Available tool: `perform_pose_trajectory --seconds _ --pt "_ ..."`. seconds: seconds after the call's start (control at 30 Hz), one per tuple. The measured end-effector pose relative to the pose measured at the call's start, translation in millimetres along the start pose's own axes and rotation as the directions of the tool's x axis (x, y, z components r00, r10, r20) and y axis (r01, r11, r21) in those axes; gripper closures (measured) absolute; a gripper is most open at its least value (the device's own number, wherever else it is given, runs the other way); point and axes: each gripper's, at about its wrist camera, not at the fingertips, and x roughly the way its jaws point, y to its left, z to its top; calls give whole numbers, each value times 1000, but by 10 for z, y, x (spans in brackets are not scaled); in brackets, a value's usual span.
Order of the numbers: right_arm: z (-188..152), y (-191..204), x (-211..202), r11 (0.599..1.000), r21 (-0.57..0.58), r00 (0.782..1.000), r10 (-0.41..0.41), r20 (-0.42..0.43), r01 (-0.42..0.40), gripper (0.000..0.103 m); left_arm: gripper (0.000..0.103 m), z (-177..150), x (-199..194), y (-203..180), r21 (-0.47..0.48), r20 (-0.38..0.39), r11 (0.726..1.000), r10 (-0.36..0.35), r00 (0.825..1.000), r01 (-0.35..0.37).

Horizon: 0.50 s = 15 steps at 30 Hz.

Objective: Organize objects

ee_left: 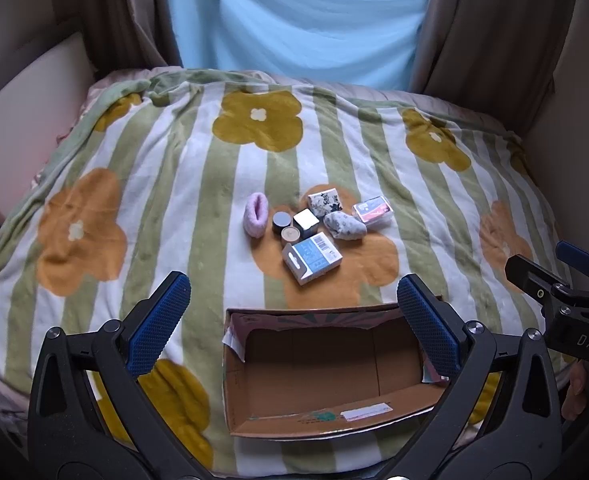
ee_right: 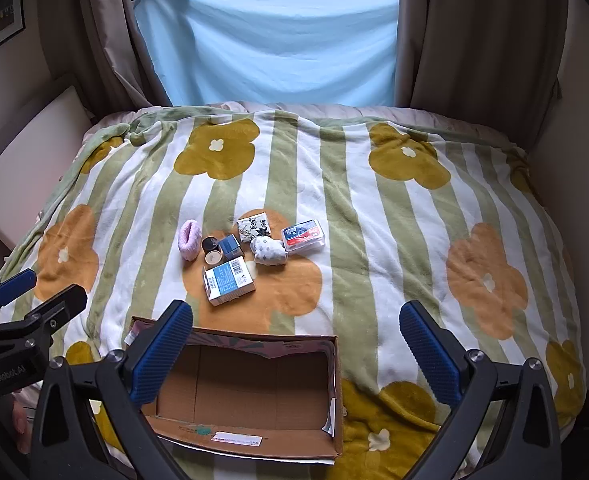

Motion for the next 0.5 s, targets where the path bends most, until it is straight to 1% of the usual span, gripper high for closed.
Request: perform_pose_trajectory --seconds 0.23,0.5 --pt "1 -26 -12 1000 5 1000 -1 3 1 0 1 22 0 -31 2 1 1000 1 1000 -1" --pt "81 -71 -2 1000 11 1000 3 -6 -3 0 1 119 121 24 -28 -18 1000 -1 1000 0"
